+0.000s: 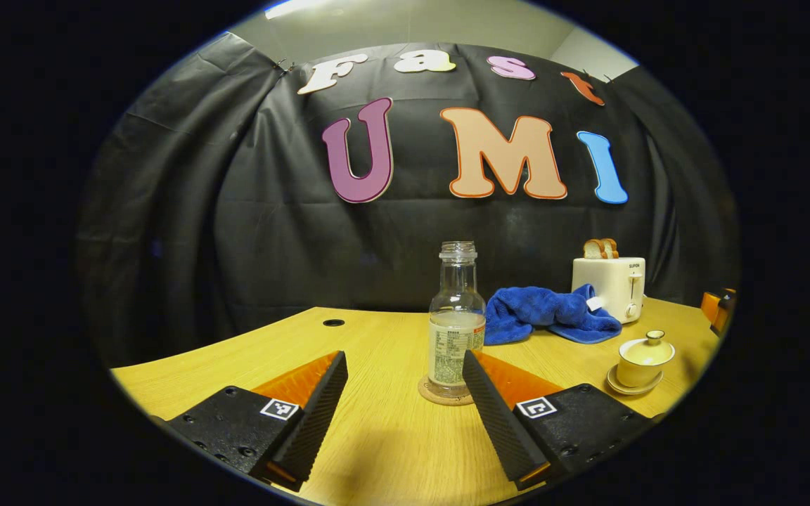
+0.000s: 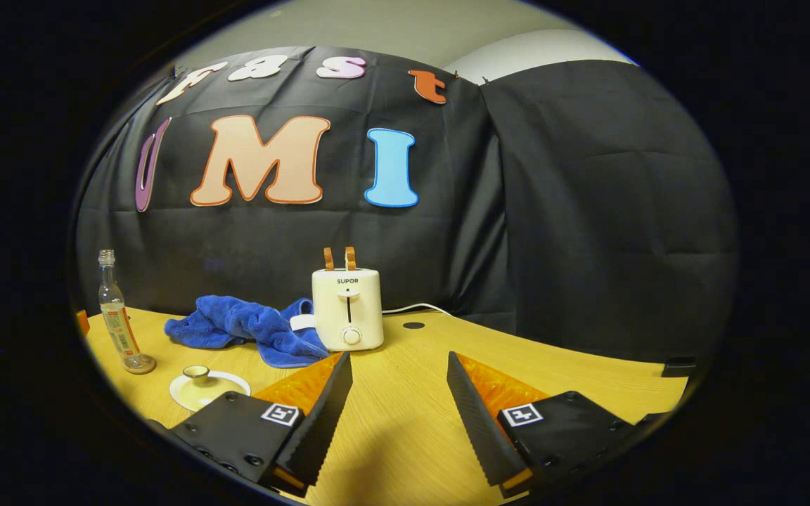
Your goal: Open the teacup lid with one hand, grasp the water bottle and pour water into the teacup with the other hand; after pouring, place the water bottle on the coaster and then close the teacup lid.
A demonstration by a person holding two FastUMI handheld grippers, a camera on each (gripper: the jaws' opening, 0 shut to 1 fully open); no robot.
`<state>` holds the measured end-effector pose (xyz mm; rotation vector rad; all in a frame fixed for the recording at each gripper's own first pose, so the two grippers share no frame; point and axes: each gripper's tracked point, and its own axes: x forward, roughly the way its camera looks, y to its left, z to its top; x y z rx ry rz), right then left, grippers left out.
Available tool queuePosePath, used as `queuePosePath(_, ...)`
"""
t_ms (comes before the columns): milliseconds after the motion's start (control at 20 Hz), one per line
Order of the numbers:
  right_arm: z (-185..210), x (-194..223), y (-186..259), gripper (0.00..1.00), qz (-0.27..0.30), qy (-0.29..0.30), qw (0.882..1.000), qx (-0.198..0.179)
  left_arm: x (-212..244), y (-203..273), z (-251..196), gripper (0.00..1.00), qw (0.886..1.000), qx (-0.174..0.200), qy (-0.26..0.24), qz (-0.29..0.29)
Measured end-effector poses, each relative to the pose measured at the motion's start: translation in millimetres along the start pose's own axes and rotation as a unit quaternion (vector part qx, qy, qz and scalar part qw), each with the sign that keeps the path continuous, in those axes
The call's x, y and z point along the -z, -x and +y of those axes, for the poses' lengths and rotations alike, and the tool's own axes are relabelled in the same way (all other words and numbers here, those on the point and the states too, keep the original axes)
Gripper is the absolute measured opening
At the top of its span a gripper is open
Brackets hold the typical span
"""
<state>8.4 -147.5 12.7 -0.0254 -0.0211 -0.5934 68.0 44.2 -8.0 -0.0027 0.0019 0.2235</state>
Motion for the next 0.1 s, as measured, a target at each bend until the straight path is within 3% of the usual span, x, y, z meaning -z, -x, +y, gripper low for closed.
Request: queuePosePath(100,0.1,-0.2,-0.3,0.88,0.0,0.0,1.0,0.0,-0.4,-0.5,0.3,0.96,1.0,0.0,0.0,0.0)
